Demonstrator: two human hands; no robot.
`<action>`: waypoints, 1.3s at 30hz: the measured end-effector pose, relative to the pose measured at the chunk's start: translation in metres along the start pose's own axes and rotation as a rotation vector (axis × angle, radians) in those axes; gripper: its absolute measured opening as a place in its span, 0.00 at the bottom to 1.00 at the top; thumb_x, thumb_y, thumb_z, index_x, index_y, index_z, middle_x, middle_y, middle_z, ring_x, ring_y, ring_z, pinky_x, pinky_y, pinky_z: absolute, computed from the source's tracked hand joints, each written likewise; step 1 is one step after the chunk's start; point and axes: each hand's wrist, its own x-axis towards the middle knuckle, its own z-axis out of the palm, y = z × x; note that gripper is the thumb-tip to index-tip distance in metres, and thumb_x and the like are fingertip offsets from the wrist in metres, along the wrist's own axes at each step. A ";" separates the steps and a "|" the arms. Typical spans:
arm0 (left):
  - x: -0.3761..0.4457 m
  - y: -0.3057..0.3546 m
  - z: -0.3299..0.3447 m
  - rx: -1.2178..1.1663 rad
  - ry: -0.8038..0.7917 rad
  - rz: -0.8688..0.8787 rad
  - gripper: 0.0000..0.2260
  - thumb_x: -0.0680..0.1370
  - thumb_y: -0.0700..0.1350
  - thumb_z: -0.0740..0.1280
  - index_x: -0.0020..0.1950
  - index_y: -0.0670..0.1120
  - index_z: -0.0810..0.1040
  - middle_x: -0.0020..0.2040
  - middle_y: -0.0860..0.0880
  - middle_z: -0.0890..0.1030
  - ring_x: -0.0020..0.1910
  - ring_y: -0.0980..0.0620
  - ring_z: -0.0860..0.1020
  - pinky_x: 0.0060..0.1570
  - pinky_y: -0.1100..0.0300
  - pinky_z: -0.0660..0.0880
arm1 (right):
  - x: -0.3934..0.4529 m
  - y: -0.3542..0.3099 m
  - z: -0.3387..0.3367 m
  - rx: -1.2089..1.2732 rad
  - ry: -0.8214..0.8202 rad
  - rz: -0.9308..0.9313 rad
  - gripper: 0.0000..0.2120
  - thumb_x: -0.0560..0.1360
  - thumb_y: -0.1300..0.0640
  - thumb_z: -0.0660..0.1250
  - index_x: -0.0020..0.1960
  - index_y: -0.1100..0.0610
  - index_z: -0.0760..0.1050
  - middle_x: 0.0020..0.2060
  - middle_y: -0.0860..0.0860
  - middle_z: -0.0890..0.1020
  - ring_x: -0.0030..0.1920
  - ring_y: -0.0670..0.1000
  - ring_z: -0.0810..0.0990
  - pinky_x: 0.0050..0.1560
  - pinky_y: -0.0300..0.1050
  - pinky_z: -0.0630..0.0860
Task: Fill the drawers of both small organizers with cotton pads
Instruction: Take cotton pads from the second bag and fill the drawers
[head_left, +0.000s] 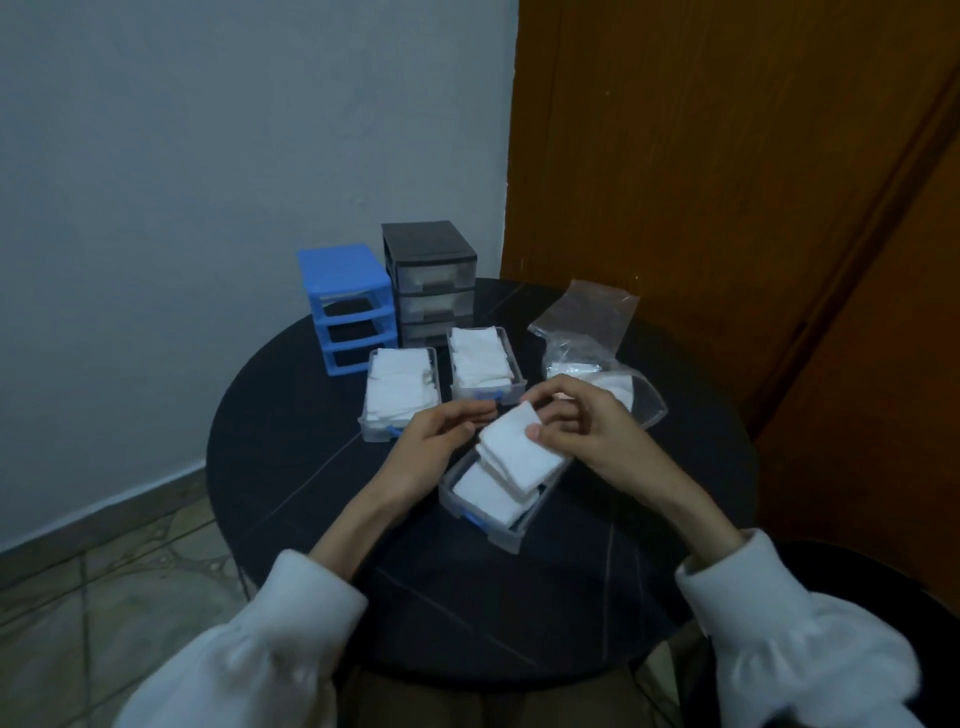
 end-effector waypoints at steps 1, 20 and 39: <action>-0.002 -0.001 0.001 -0.034 -0.008 -0.010 0.13 0.80 0.33 0.58 0.61 0.43 0.76 0.57 0.47 0.80 0.57 0.55 0.77 0.61 0.62 0.72 | 0.001 0.001 0.002 -0.017 -0.022 0.015 0.10 0.72 0.63 0.69 0.52 0.54 0.75 0.41 0.49 0.80 0.43 0.46 0.81 0.45 0.37 0.78; -0.008 -0.008 0.003 -0.030 -0.106 -0.029 0.16 0.80 0.33 0.58 0.67 0.42 0.72 0.58 0.46 0.79 0.56 0.57 0.78 0.56 0.68 0.73 | 0.001 0.008 0.028 -0.554 -0.175 -0.148 0.08 0.71 0.58 0.72 0.49 0.51 0.83 0.39 0.36 0.70 0.42 0.34 0.71 0.42 0.27 0.66; 0.034 0.045 0.045 0.494 -0.017 0.262 0.13 0.78 0.39 0.64 0.61 0.46 0.77 0.57 0.51 0.79 0.56 0.58 0.76 0.57 0.67 0.72 | -0.007 0.048 -0.052 -0.615 0.459 0.056 0.10 0.75 0.62 0.66 0.55 0.55 0.77 0.51 0.50 0.79 0.45 0.39 0.74 0.41 0.26 0.67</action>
